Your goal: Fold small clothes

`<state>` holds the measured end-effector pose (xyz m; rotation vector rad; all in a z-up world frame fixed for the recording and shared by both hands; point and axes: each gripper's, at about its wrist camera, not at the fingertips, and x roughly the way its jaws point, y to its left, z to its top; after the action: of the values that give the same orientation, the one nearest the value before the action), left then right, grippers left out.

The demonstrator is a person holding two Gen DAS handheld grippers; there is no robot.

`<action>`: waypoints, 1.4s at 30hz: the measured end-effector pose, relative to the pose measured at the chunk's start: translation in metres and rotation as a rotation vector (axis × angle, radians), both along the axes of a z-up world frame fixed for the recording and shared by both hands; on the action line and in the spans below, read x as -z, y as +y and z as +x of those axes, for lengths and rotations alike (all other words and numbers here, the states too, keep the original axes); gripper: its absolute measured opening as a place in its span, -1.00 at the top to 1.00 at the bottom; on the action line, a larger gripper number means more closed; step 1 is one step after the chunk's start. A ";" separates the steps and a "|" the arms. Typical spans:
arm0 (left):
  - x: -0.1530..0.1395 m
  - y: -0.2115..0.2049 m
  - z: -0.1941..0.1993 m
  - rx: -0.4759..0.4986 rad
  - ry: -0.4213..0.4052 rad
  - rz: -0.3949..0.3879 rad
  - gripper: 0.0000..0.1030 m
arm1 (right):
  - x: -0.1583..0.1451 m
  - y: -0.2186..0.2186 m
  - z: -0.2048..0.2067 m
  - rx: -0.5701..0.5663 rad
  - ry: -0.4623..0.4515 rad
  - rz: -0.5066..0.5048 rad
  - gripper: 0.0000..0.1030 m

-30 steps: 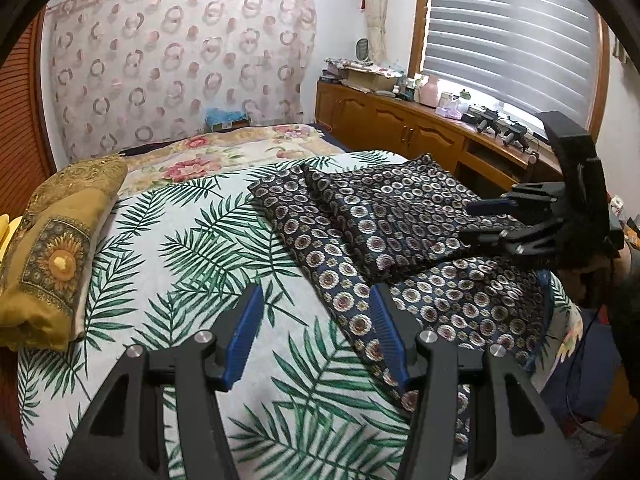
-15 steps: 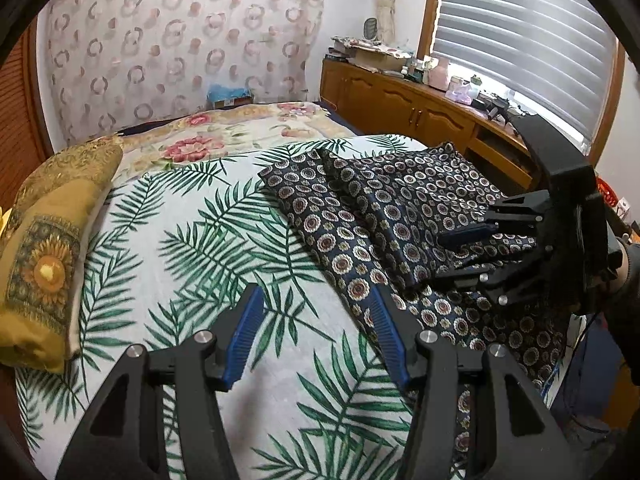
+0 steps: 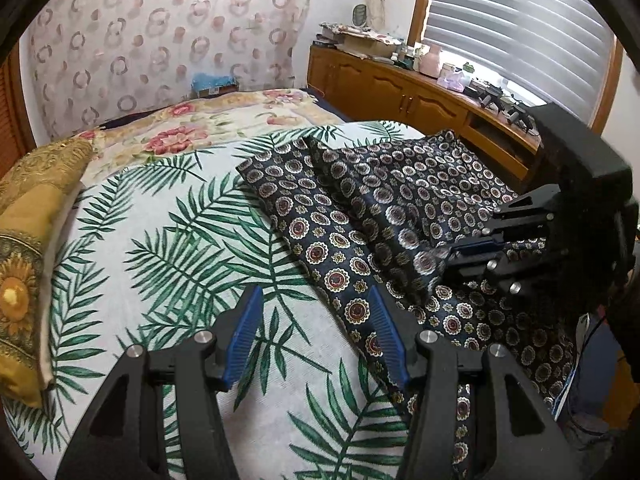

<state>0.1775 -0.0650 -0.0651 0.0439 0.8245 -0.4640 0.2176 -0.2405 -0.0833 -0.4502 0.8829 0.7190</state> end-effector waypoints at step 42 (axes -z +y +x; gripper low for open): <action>0.018 -0.015 0.007 0.037 0.063 0.013 -0.04 | -0.014 -0.117 0.115 0.326 0.039 0.054 0.82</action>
<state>0.1841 -0.0804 -0.0828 0.0563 0.8898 -0.4969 0.3330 -0.3575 -0.0691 -0.2363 0.9438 0.4516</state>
